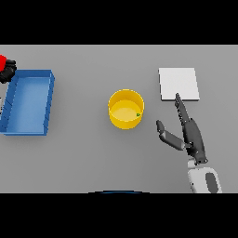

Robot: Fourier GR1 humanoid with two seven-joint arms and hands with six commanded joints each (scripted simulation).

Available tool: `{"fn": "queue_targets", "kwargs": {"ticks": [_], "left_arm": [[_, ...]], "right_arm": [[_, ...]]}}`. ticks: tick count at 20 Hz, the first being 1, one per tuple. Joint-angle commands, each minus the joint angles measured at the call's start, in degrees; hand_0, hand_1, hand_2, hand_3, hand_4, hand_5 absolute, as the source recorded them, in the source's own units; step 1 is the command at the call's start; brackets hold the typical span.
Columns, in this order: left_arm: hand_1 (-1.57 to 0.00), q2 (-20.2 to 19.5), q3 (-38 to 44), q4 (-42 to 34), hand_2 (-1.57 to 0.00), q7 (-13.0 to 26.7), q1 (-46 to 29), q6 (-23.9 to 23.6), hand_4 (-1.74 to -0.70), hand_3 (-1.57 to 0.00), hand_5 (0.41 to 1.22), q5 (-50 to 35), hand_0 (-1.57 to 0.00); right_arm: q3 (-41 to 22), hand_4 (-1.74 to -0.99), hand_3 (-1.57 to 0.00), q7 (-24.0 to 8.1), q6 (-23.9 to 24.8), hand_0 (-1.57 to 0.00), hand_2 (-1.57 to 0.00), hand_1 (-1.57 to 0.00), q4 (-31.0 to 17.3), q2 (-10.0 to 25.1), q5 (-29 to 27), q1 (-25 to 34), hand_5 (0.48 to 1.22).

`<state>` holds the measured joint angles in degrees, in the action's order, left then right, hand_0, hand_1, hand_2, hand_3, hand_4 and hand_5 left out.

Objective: Pick up the red beaker and tilt it to pour out 1 green nut into yellow bowl. Pick up the yellow bowl and place it on the metallic measuring scale.

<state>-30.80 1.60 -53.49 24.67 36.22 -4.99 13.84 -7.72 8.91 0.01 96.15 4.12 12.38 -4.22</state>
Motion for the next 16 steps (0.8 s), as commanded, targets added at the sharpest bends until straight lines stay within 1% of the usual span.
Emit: {"fn": "queue_targets", "kwargs": {"ticks": [1, 3, 4, 5, 6, 7, 8, 9, 10, 11, 12, 13, 16], "left_arm": [[-1.57, 0.17, 0.05, -1.72, -1.57, 1.29, -1.61, -0.48, -1.74, -1.57, 1.050, -0.22, -1.57], [-1.57, 0.39, 0.26, -4.48, -1.57, 3.13, -3.82, -0.61, -1.74, -1.57, 0.925, -0.98, -1.57], [-1.57, 0.31, 0.37, -5.82, -1.57, 5.43, -4.17, -0.19, -1.66, -1.57, 0.868, -1.38, -1.57], [-1.57, 0.04, 0.06, -7.14, -1.53, 6.11, -4.69, 0.81, -1.52, -1.53, 0.818, -1.53, -1.57], [-1.34, -0.24, -0.53, -9.22, -1.28, 4.56, -5.69, 3.49, -1.37, -1.32, 0.774, -2.69, -1.47], [-1.07, -0.72, -0.55, -10.53, -1.02, 4.56, -6.15, 6.14, -1.23, -1.05, 0.737, -4.19, -1.17], [-0.86, -0.95, -0.16, -12.33, -0.82, 4.92, -7.16, 8.52, -1.13, -0.84, 0.705, -6.35, -0.94], [-0.69, -0.74, 0.43, -12.11, -0.65, 4.63, -7.57, 10.13, -1.05, -0.67, 0.683, -8.12, -0.75], [-0.55, -1.69, -0.18, -13.01, -0.52, 4.45, -8.77, 11.93, -0.98, -0.54, 0.664, -8.13, -0.60], [-0.44, -1.98, -1.25, -13.11, -0.42, 5.37, -8.46, 12.87, -0.92, -0.43, 0.651, -7.35, -0.48], [-0.35, -2.68, -1.71, -13.05, -0.33, 5.73, -8.72, 13.54, -0.88, -0.34, 0.644, -6.74, -0.38], [-0.28, -2.95, -2.34, -12.80, -0.27, 6.22, -8.89, 13.85, -0.84, -0.28, 0.632, -5.96, -0.31], [-0.14, -3.53, -3.70, -11.54, -0.14, 5.91, -8.07, 13.42, -0.80, -0.14, 0.627, -3.39, -0.16]], "right_arm": [[0.23, -1.167, 0.00, 0.58, -0.14, 0.00, 0.00, 0.00, 0.19, 0.48, -0.08, -0.28, 0.675], [0.20, -1.157, 0.00, -0.65, 0.00, 0.00, 0.00, 0.00, -0.37, -0.13, -0.29, 0.44, 0.671], [0.13, -1.155, 0.00, -0.12, -0.14, 0.00, 0.00, 0.00, -0.37, -0.14, -0.38, 0.07, 0.669], [0.27, -1.155, 0.00, 0.09, -0.23, 0.00, 0.00, 0.00, -0.56, -0.07, -0.55, 0.00, 0.670], [0.23, -1.153, 0.00, -0.12, -0.11, 0.00, 0.00, 0.00, -0.32, -0.12, -0.46, 0.01, 0.670], [0.16, -1.151, 0.00, -0.76, 0.03, 0.00, 0.00, 0.00, 0.55, -0.14, -0.44, 0.18, 0.670], [-0.11, -1.149, 0.00, -0.78, 0.21, 0.00, 0.00, 0.00, 0.13, -0.44, -0.08, 0.02, 0.670], [-0.09, -1.150, 0.00, -0.32, 0.26, 0.00, 0.00, 0.00, 0.59, -0.37, -0.10, -0.27, 0.671], [0.17, -1.153, 0.00, 0.18, 0.01, 0.00, 0.00, 0.00, 0.45, -0.27, -0.65, -0.38, 0.670], [0.52, -1.155, 0.00, -0.81, 0.02, 0.00, 0.00, 0.00, -0.08, 0.00, -0.70, 0.20, 0.670], [0.61, -1.155, 0.00, -1.11, 0.01, 0.00, 0.00, 0.00, -0.92, -0.17, -0.83, 0.88, 0.669], [0.12, -1.155, 0.00, 0.11, 0.03, 0.00, 0.00, 0.00, -0.38, -0.19, -0.34, 0.04, 0.670], [-0.23, -1.158, 0.00, -0.17, 0.96, 0.00, 0.00, 0.00, 0.03, 0.06, 1.31, -0.17, 0.665]]}}
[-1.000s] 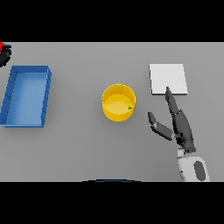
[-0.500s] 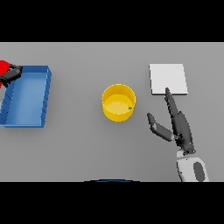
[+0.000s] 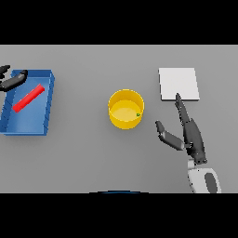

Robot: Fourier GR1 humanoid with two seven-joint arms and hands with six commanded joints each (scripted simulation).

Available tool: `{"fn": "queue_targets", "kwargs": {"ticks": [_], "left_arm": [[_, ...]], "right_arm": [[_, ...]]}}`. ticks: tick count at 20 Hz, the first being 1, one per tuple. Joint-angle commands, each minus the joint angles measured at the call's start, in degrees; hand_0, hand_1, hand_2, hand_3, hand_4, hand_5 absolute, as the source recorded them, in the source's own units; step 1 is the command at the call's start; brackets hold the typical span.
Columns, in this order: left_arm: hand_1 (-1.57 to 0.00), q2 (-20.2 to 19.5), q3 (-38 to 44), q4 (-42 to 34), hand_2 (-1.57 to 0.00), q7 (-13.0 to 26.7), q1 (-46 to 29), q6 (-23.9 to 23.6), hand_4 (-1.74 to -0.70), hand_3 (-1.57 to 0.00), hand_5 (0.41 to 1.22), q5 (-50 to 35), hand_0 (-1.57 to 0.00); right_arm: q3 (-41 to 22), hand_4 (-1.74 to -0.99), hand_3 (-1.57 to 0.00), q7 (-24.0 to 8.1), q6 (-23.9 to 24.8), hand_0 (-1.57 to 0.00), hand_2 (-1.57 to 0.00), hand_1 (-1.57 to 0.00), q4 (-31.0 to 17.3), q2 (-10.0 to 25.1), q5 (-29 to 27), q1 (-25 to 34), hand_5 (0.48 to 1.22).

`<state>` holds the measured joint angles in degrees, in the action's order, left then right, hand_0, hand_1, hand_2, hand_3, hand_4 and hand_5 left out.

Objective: Pick up the red beaker and tilt it to pour out 1 green nut into yellow bowl. Pick up the yellow bowl and place it on the metallic measuring scale.

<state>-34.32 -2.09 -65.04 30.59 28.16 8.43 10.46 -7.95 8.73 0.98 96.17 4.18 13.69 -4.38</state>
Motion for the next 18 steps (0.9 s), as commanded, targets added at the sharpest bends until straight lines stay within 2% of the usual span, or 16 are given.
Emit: {"fn": "queue_targets", "kwargs": {"ticks": [1, 3, 4, 5, 6, 7, 11, 15, 17, 18], "left_arm": [[-0.11, 0.27, -0.24, -0.05, -0.11, -0.67, 0.19, -0.71, -0.79, -0.11, 0.627, 0.50, -0.13], [-0.07, 0.64, -0.01, 0.11, -0.07, -2.92, 0.35, -1.54, -0.78, -0.07, 0.631, 0.47, -0.08], [-0.06, 1.05, 0.12, -0.22, -0.06, -2.82, 0.67, -2.17, -0.78, -0.06, 0.633, 0.39, -0.06], [-0.05, 1.13, 0.50, -0.30, -0.04, -4.27, 0.49, -2.55, -0.78, -0.05, 0.635, 0.07, -0.05], [-0.04, 1.57, 1.19, -0.71, -0.03, -5.12, 0.36, -2.85, -0.78, -0.04, 0.644, -0.91, -0.04], [-0.03, 2.09, 1.27, -1.36, -0.03, -5.67, -0.42, -3.35, -0.79, -0.03, 0.652, -1.22, -0.03], [-0.01, 3.09, 1.47, -2.52, -0.01, -5.60, -0.73, -3.49, -0.80, -0.01, 0.673, -2.23, -0.01], [0.00, 4.01, 1.02, -3.36, 0.00, -4.33, -0.84, -3.62, -0.81, 0.00, 0.688, -2.37, 0.00], [0.00, 3.76, 1.40, -2.86, 0.00, -4.41, -0.63, -3.27, -0.81, 0.00, 0.688, -2.66, 0.00], [0.00, 3.72, 1.31, -3.13, 0.00, -4.92, -1.24, -3.24, -0.81, 0.00, 0.689, -2.63, 0.00]], "right_arm": [[-0.03, -1.157, 0.00, -0.06, 0.22, 0.00, 0.00, 0.00, -0.06, -0.19, 0.12, 0.19, 0.665], [-0.52, -1.144, 0.00, -1.13, 0.59, 0.00, 0.00, 0.00, -0.81, -0.43, 1.19, 0.51, 0.644], [-0.92, -1.131, 0.00, -4.15, 1.68, 0.00, 0.00, 0.00, -0.17, 0.02, 3.48, 1.05, 0.631], [-1.69, -1.115, 0.00, -4.29, 0.95, 0.00, 0.00, 0.00, -0.06, 0.58, 4.27, 1.43, 0.638], [-2.40, -1.087, 0.00, -1.93, -0.46, 0.00, 0.00, 0.00, -0.05, 2.06, 4.91, 1.80, 0.649], [-2.96, -1.080, 0.00, -2.20, -2.15, 0.00, 0.00, 0.00, 0.02, 3.51, 5.40, 3.67, 0.662], [-6.80, -1.128, 0.00, -6.89, -6.98, 0.00, 0.00, 0.00, -2.11, 11.58, 14.41, 10.52, 0.637], [-13.12, -1.150, 0.00, -5.51, -11.57, 0.00, 0.00, 0.00, -5.59, 16.27, 23.22, 19.54, 0.630], [-15.54, -1.157, 0.00, -3.51, -13.84, 0.00, 0.00, 0.00, -7.83, 17.95, 25.67, 23.32, 0.635], [-17.28, -1.162, 0.00, -1.53, -14.62, 0.00, 0.00, 0.00, -8.50, 18.74, 27.25, 24.35, 0.637]]}}
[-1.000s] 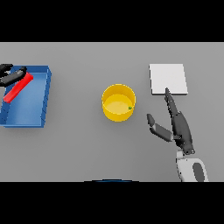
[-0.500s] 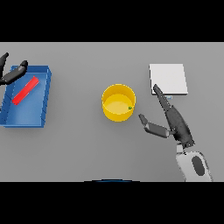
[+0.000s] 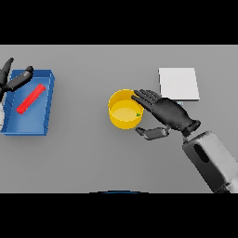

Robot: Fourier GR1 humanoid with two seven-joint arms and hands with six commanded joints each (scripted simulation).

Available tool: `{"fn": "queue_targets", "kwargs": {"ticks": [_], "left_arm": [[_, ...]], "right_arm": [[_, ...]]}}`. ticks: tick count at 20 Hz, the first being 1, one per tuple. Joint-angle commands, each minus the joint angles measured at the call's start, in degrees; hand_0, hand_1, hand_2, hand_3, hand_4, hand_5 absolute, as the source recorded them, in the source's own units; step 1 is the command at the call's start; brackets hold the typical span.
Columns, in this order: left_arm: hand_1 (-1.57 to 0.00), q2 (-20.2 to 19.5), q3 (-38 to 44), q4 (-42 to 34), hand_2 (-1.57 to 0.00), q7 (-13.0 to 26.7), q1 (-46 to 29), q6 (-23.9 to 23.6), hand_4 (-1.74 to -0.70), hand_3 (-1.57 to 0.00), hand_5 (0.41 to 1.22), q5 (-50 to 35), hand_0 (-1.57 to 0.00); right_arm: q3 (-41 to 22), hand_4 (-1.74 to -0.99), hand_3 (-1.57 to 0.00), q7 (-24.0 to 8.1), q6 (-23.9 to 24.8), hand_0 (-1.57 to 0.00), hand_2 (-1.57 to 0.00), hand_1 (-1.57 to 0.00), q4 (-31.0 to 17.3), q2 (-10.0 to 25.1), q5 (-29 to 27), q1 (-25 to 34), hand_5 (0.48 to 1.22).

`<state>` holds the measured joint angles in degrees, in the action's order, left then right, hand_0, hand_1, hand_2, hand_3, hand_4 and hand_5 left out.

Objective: Pick up the red beaker and tilt it to pour out 1 green nut into yellow bowl. Pick up the yellow bowl and place it on the metallic measuring scale.

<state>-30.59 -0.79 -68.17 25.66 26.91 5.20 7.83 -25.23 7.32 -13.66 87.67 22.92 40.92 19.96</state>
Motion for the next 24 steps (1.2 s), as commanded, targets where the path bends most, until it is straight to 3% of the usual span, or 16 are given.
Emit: {"fn": "queue_targets", "kwargs": {"ticks": [1, 6, 13, 20, 24], "left_arm": [[0.00, -0.37, 0.15, 0.08, 0.00, 0.00, -0.05, 0.37, -0.81, 0.00, 0.687, -0.11, 0.00], [0.00, -0.68, 0.25, 0.44, 0.00, -0.54, -0.20, 0.69, -0.81, 0.00, 0.695, -0.01, 0.00], [0.00, -1.17, 0.62, -0.32, 0.00, -0.17, -0.14, 1.12, -0.81, 0.00, 0.700, -0.40, 0.00], [0.00, -1.73, 0.71, 0.73, 0.00, -0.73, -0.28, 1.67, -0.80, 0.00, 0.704, -0.12, 0.00], [0.00, -1.65, 0.23, 1.10, 0.00, -0.35, 0.02, 1.62, -0.79, 0.00, 0.714, 0.50, 0.00]], "right_arm": [[-1.16, -1.167, 0.00, 0.47, -0.88, 0.00, 0.00, 0.00, -0.30, 0.32, 1.08, 1.41, 0.639], [-6.60, -1.154, 0.00, 3.56, -3.40, 0.00, 0.00, 0.00, -8.10, -0.20, 5.57, 7.96, 0.639], [-11.49, -1.162, 0.00, 5.58, -9.03, 0.00, 0.00, 0.00, -17.54, -1.99, 8.09, 16.01, 0.667], [-14.21, -1.186, -0.01, 5.49, -11.34, 0.00, 0.00, 0.00, -24.33, -4.30, 9.78, 20.10, 0.684], [-14.30, -1.234, -0.08, 4.30, -12.00, 0.00, -0.04, -0.01, -25.58, -5.05, 9.80, 20.48, 0.770]]}}
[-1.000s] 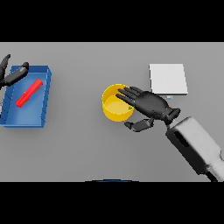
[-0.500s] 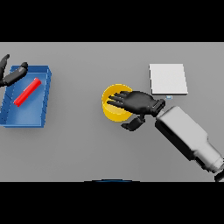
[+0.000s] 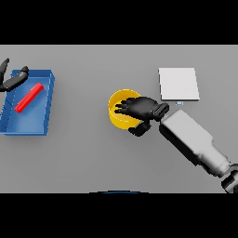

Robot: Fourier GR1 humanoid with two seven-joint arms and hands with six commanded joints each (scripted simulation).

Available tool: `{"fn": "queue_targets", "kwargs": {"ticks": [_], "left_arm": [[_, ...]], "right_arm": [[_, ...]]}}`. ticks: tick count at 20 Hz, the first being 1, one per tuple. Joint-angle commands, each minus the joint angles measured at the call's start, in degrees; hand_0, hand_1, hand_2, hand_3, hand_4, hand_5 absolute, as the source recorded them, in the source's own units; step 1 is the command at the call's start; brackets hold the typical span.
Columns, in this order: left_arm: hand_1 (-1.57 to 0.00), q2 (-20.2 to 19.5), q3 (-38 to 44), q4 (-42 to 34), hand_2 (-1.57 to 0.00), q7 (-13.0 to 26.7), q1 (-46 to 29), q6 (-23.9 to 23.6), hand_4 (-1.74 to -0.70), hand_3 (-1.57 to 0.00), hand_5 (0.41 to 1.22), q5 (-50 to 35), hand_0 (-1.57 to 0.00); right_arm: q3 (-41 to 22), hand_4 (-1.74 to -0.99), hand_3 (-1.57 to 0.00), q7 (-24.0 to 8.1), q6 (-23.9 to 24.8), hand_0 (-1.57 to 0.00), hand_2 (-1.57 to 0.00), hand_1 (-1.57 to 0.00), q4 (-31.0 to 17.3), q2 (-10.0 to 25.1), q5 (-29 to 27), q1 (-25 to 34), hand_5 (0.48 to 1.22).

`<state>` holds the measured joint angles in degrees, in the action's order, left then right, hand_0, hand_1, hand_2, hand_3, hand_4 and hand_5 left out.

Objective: Pick up the red beaker and tilt it to pour out 1 green nut into yellow bowl. Pick up the yellow bowl and place it on the metallic measuring scale.

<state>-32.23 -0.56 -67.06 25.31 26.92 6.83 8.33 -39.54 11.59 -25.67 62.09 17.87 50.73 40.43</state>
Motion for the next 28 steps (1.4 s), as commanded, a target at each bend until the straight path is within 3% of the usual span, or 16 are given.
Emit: {"fn": "queue_targets", "kwargs": {"ticks": [1, 2, 3, 4, 5, 7, 10, 16, 22, 25, 28], "left_arm": [[0.00, 0.19, 0.11, 0.24, 0.00, -0.50, 0.02, -0.15, -0.79, 0.00, 0.712, -0.11, 0.00], [0.00, -0.06, 0.13, -0.48, 0.00, -1.12, -0.59, -0.06, -0.79, 0.00, 0.711, -0.20, 0.00], [0.00, -0.28, 0.31, -0.36, 0.00, -1.00, -0.61, 0.16, -0.79, 0.00, 0.710, -0.36, 0.00], [0.00, -0.27, 0.25, -0.16, 0.00, -1.10, -0.40, 0.28, -0.79, 0.00, 0.710, -0.34, 0.00], [0.00, -0.12, 0.38, 0.40, 0.00, -1.56, 0.03, 0.10, -0.79, 0.00, 0.710, -0.32, 0.00], [0.00, 0.10, 0.16, -0.03, 0.00, -0.84, 0.24, -0.12, -0.79, 0.00, 0.707, -0.20, 0.00], [0.00, -0.23, -0.07, -0.36, 0.00, -1.05, -0.28, -0.07, -0.78, 0.00, 0.711, 0.17, 0.00], [0.00, -0.39, 0.13, -0.06, 0.00, -0.24, 0.60, 0.63, -0.78, 0.00, 0.703, -0.33, 0.00], [0.00, -0.22, 0.05, -0.71, 0.00, -1.58, -0.26, 0.60, -0.78, 0.00, 0.702, -0.56, 0.00], [0.00, -0.36, 0.65, -0.47, 0.00, -1.07, 0.51, 0.89, -0.79, 0.00, 0.702, -1.27, 0.00], [0.00, -0.35, 0.75, -0.30, 0.00, -0.83, 0.84, 0.84, -0.80, 0.00, 0.704, -1.37, 0.00]], "right_arm": [[0.03, -1.261, -0.13, -0.50, -0.21, -0.05, -0.09, -0.06, 0.33, -0.28, -0.07, 0.04, 0.809], [-0.05, -1.309, -0.21, 0.56, 0.22, -0.19, -0.19, -0.18, -0.27, -0.47, 0.00, 0.23, 0.891], [-0.18, -1.363, -0.32, 1.69, 1.12, -0.45, -0.35, -0.41, -0.86, -0.25, 0.23, -0.11, 0.957], [-0.14, -1.435, -0.57, 2.13, 0.92, -0.68, -0.59, -0.64, -0.19, -0.11, -0.05, -0.19, 1.010], [0.11, -1.492, -0.68, 2.52, 0.72, -0.86, -0.79, -0.83, -0.10, 0.09, -0.30, 0.29, 1.052], [-0.32, -1.578, -0.88, 3.71, 0.21, -1.11, -1.07, -1.09, 0.15, 0.62, -0.31, 0.28, 1.113], [-0.16, -1.658, -1.07, 2.69, -1.22, -1.34, -1.25, -1.33, 0.64, 0.76, -1.39, 0.18, 1.166], [0.48, -1.719, -1.20, 1.56, -2.50, -1.51, -1.39, -1.51, 2.38, 1.54, -2.20, 1.00, 1.207], [3.24, -1.735, -1.15, -1.88, -8.74, -1.55, -1.49, -1.55, 10.67, 5.73, -5.34, 0.77, 1.217], [4.35, -1.738, -1.20, -5.37, -8.63, -1.56, -1.45, -1.56, 12.96, 6.49, -5.12, 0.63, 1.219], [5.29, -1.739, -1.18, -5.45, -9.64, -1.57, -1.51, -1.57, 17.22, 8.91, -5.82, -1.18, 1.219]]}}
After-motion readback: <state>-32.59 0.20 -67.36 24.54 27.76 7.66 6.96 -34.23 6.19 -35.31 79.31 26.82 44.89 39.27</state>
